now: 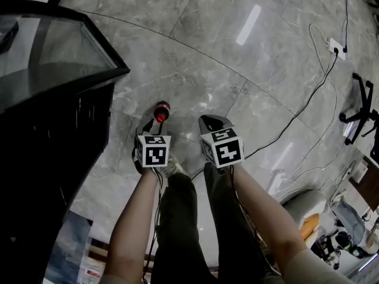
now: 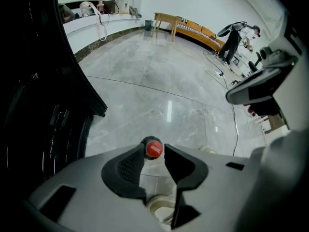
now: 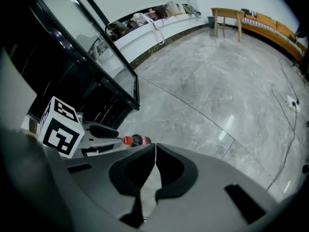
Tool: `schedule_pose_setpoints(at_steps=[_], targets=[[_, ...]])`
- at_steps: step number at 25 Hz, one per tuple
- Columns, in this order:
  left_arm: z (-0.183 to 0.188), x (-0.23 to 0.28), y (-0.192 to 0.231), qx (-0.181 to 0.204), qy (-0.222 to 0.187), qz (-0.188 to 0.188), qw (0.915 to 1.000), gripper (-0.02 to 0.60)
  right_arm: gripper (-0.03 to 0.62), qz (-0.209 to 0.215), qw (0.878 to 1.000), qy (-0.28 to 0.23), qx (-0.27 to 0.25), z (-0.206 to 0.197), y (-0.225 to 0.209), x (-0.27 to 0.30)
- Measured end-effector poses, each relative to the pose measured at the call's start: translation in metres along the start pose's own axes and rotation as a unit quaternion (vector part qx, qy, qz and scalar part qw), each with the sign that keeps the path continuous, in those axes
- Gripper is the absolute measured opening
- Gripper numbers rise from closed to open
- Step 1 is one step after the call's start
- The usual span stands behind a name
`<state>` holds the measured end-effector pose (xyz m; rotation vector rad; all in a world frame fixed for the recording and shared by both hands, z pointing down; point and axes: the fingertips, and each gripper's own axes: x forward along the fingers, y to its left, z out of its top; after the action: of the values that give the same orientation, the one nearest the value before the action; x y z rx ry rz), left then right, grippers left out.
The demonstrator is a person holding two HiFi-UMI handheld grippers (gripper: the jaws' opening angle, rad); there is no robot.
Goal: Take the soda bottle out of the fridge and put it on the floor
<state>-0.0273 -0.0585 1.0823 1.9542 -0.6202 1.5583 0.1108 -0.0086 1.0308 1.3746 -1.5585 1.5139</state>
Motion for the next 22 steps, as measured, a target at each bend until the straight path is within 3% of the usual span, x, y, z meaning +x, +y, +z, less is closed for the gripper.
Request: schedule_pose_setpoints(at_steps=[5,6,11,17,22], targets=[[0.014,-0.046,0.0,0.001,-0.026,0.005,0.9997,0.102,-0.003,0.006,0.999,-0.036,-0.021,0.035,0.015,-0.036],[0.017,-0.057,0.002,0.005,-0.03,0.007,0.9995,0.076,-0.003,0.01,0.999,-0.044,-0.019,0.043,0.019,-0.046],[0.041,-0.119,0.006,0.033,-0.055,0.007,0.9979,0.061,-0.003,0.031,0.995,-0.087,-0.041,0.085,0.048,-0.102],[0.098,-0.221,0.005,0.055,-0.145,0.019,0.9877,0.031,-0.003,0.034,0.988,-0.129,-0.076,0.128,0.082,-0.191],[0.143,-0.31,0.005,0.036,-0.221,0.026,0.9742,0.02,-0.003,0.024,0.977,-0.179,-0.109,0.166,0.111,-0.274]])
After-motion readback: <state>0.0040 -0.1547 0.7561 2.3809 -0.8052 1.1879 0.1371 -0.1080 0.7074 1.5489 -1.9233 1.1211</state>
